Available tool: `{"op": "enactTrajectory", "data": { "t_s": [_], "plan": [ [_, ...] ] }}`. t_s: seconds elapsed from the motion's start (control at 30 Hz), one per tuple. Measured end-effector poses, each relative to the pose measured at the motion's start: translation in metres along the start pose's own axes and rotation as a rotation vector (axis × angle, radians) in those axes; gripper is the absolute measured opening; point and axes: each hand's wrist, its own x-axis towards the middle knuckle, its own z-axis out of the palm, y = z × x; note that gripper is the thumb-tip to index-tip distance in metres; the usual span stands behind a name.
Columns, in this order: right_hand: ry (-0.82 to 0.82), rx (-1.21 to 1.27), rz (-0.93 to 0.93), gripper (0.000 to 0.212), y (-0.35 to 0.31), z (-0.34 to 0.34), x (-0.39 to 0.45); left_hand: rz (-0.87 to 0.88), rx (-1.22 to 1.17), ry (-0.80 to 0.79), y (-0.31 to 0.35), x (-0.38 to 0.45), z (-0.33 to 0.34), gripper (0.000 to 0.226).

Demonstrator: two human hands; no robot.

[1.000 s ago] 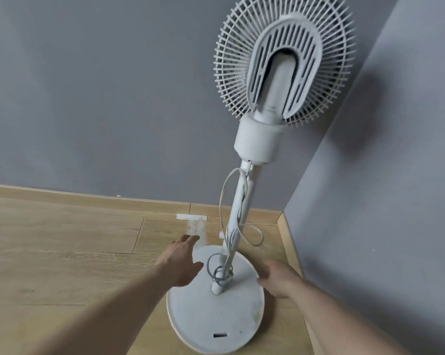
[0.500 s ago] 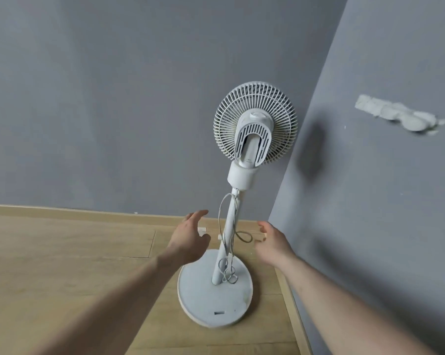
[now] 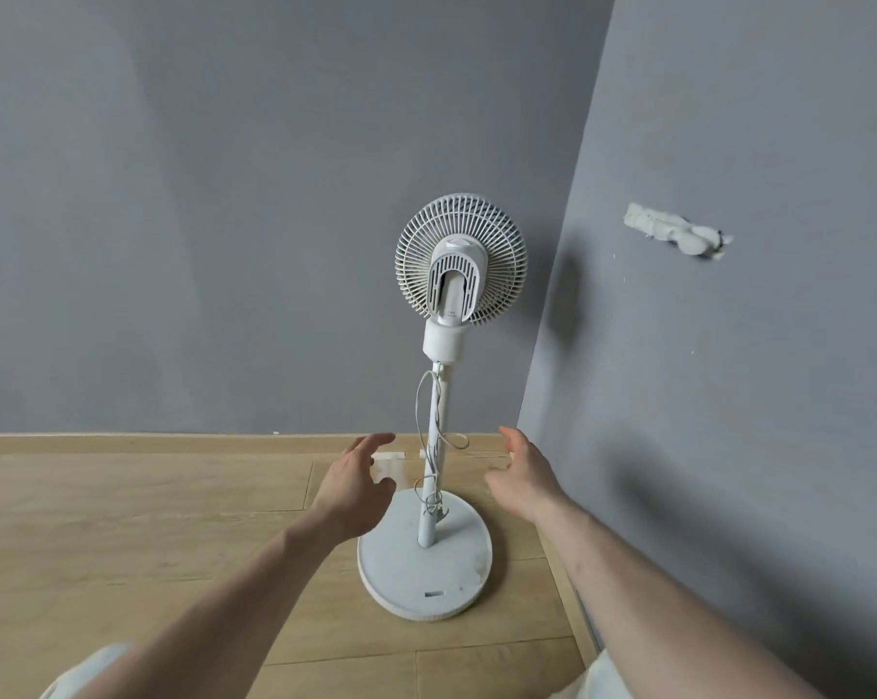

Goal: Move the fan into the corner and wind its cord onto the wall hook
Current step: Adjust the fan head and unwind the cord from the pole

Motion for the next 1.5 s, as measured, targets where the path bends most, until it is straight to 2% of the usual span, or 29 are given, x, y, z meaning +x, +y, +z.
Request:
{"op": "enactTrajectory", "data": {
  "t_s": [0.2, 0.37, 0.5, 0.8, 0.97, 1.1, 1.27, 1.5],
  "plan": [
    [0.015, 0.065, -0.031, 0.068, -0.005, 0.0, 0.008, 0.058, -0.027, 0.055, 0.04, 0.038, -0.024, 0.059],
    [0.071, 0.106, -0.055, 0.065, -0.014, 0.015, 0.032, -0.016, -0.229, 0.113, 0.036, 0.069, -0.023, 0.054],
    [0.132, 0.063, -0.084, 0.063, -0.013, 0.023, 0.049, -0.044, -0.274, 0.118, 0.035, 0.109, -0.007, 0.056],
    [0.184, -0.037, -0.069, 0.062, 0.016, 0.024, 0.069, -0.1, -0.316, 0.093, 0.027, 0.164, 0.043, 0.083],
    [0.203, -0.034, -0.053, 0.062, 0.027, 0.017, 0.072, -0.079, -0.393, 0.117, 0.037, 0.189, 0.047, 0.093],
    [0.2, -0.011, -0.062, 0.063, 0.031, 0.015, 0.078, -0.086, -0.456, 0.072, 0.038, 0.202, 0.044, 0.101],
    [0.199, 0.029, -0.065, 0.063, 0.031, 0.016, 0.088, -0.116, -0.558, 0.036, 0.041, 0.208, 0.047, 0.089],
    [0.165, 0.026, -0.056, 0.066, 0.04, 0.006, 0.093, -0.087, -0.567, -0.055, 0.048, 0.22, 0.052, 0.05]
  ]
}}
